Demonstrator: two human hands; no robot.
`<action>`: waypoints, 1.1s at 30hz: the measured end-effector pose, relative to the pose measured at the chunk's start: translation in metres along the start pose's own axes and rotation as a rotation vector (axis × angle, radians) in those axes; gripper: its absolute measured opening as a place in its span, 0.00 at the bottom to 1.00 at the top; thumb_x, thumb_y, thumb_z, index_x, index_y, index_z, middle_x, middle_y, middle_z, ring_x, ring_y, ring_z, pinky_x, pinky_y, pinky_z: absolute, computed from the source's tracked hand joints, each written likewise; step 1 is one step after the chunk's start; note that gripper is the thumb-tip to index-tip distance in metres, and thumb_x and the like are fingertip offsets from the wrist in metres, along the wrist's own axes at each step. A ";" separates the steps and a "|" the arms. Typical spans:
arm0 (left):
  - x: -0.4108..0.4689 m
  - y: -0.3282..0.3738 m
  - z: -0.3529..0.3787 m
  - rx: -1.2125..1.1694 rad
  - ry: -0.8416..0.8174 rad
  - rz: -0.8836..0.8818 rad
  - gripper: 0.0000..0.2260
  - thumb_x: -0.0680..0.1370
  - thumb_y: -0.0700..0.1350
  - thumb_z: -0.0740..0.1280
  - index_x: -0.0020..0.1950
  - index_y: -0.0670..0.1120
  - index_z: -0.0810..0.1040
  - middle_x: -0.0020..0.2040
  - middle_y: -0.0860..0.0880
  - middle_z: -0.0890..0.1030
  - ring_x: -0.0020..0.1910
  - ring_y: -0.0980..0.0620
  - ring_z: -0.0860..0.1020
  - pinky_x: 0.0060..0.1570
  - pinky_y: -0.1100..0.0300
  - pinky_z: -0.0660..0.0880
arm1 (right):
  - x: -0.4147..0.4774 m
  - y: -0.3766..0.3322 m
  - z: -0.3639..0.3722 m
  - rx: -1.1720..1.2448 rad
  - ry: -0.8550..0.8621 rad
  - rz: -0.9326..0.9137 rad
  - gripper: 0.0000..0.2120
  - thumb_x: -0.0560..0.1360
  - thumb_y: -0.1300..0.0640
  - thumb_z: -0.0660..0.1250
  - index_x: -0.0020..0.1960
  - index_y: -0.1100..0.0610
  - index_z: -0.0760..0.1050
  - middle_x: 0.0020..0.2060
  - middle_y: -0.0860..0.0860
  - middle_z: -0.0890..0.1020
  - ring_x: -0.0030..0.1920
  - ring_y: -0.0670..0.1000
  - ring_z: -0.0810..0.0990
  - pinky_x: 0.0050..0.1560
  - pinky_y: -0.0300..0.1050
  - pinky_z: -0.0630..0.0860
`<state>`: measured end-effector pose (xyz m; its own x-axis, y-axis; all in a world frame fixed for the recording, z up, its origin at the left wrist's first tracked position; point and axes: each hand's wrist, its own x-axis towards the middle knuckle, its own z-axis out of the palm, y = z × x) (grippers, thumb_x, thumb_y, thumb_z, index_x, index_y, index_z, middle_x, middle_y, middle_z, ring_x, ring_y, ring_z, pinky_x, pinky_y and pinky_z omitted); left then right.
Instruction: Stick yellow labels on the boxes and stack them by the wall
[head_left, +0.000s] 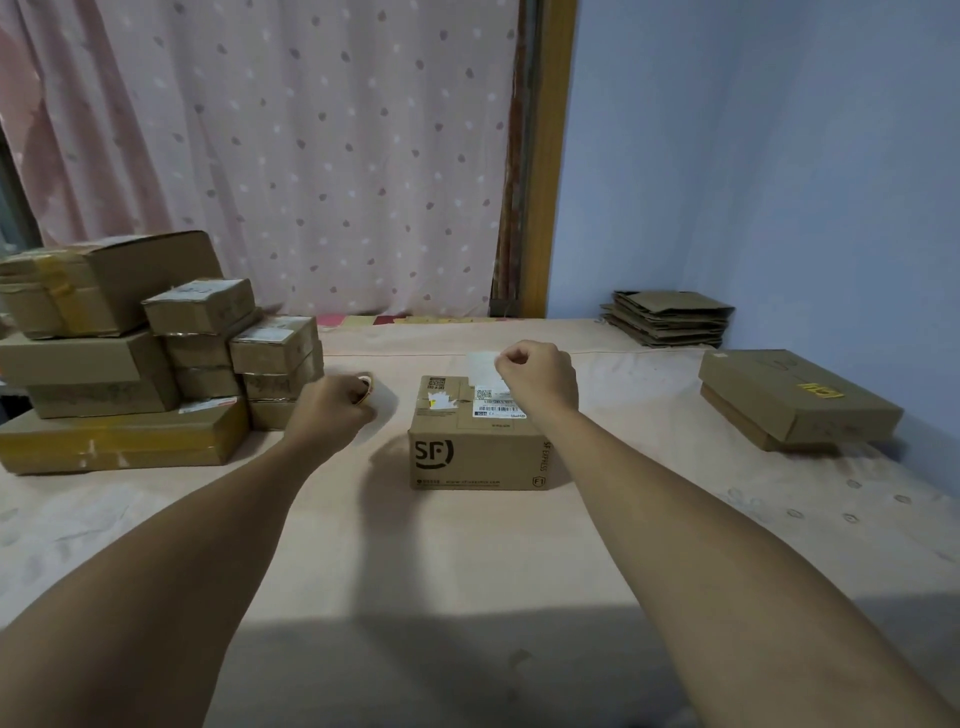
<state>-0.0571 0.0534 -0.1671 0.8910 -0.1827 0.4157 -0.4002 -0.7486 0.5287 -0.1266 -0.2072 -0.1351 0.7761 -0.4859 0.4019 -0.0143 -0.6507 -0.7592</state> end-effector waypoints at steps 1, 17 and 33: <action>0.000 -0.005 0.001 0.039 -0.009 -0.024 0.01 0.71 0.40 0.72 0.40 0.43 0.82 0.36 0.44 0.80 0.37 0.43 0.78 0.35 0.49 0.77 | 0.000 0.003 -0.002 -0.018 0.005 0.015 0.07 0.77 0.53 0.69 0.45 0.51 0.85 0.44 0.43 0.85 0.45 0.49 0.82 0.46 0.45 0.79; 0.001 -0.016 0.045 0.528 -0.277 -0.070 0.10 0.76 0.45 0.65 0.54 0.44 0.80 0.52 0.42 0.81 0.49 0.41 0.78 0.41 0.57 0.71 | -0.004 0.024 -0.015 -0.586 -0.106 -0.375 0.12 0.81 0.52 0.62 0.55 0.49 0.85 0.48 0.48 0.86 0.45 0.53 0.80 0.38 0.45 0.71; -0.002 -0.020 0.041 0.534 -0.301 -0.076 0.12 0.76 0.47 0.65 0.56 0.44 0.80 0.53 0.43 0.80 0.47 0.43 0.76 0.41 0.57 0.70 | -0.016 0.036 -0.013 -0.746 -0.209 -0.512 0.15 0.79 0.49 0.61 0.55 0.49 0.85 0.48 0.48 0.84 0.50 0.52 0.79 0.40 0.45 0.71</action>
<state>-0.0427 0.0424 -0.2088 0.9653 -0.2299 0.1237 -0.2398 -0.9681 0.0723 -0.1473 -0.2305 -0.1622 0.8968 0.0319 0.4413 0.0155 -0.9991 0.0405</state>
